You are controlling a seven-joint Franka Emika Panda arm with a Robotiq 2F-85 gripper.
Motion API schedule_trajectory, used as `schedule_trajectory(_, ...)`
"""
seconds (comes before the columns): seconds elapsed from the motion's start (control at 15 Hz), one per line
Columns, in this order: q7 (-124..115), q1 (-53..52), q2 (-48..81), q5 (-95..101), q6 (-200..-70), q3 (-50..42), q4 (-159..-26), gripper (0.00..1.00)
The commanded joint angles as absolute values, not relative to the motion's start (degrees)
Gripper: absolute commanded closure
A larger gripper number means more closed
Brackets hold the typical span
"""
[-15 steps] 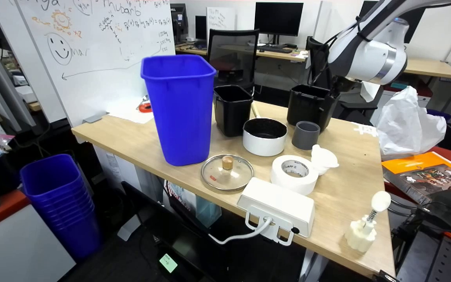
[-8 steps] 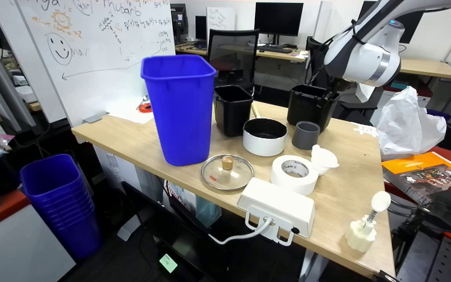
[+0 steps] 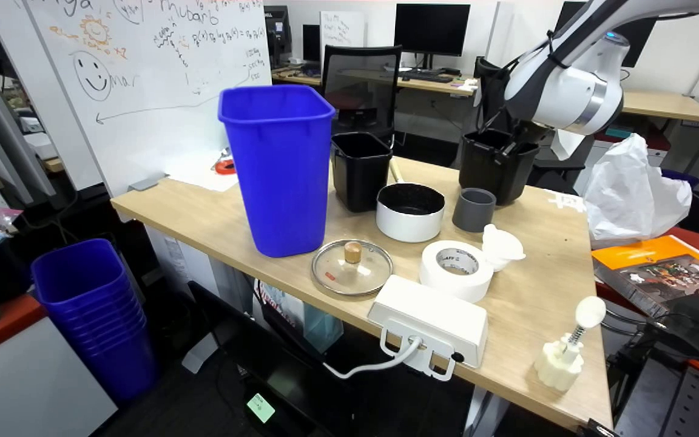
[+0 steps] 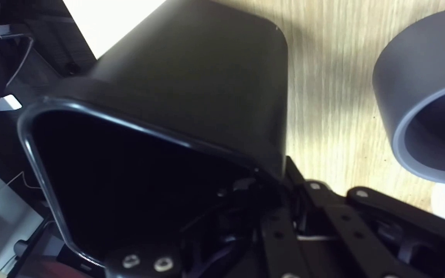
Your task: Stack the black bins together
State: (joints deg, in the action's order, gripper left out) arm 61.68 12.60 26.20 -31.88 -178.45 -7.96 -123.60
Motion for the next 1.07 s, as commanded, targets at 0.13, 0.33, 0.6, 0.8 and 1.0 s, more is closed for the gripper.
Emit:
schedule_trajectory(0.13,60.93,15.39,24.85,-33.84,-176.8,-4.69,-123.43,0.97)
schedule_trajectory(0.33,59.58,14.93,24.3,-33.13,-176.79,-5.14,-123.31,0.97)
schedule_trajectory(0.6,59.9,14.85,23.54,-32.76,-176.96,-4.61,-122.44,0.97)
schedule_trajectory(0.8,59.18,14.0,21.76,-32.51,-175.57,-4.61,-122.09,0.97)
schedule_trajectory(1.0,55.64,10.13,20.19,-29.82,-172.21,-8.04,-121.27,0.97)
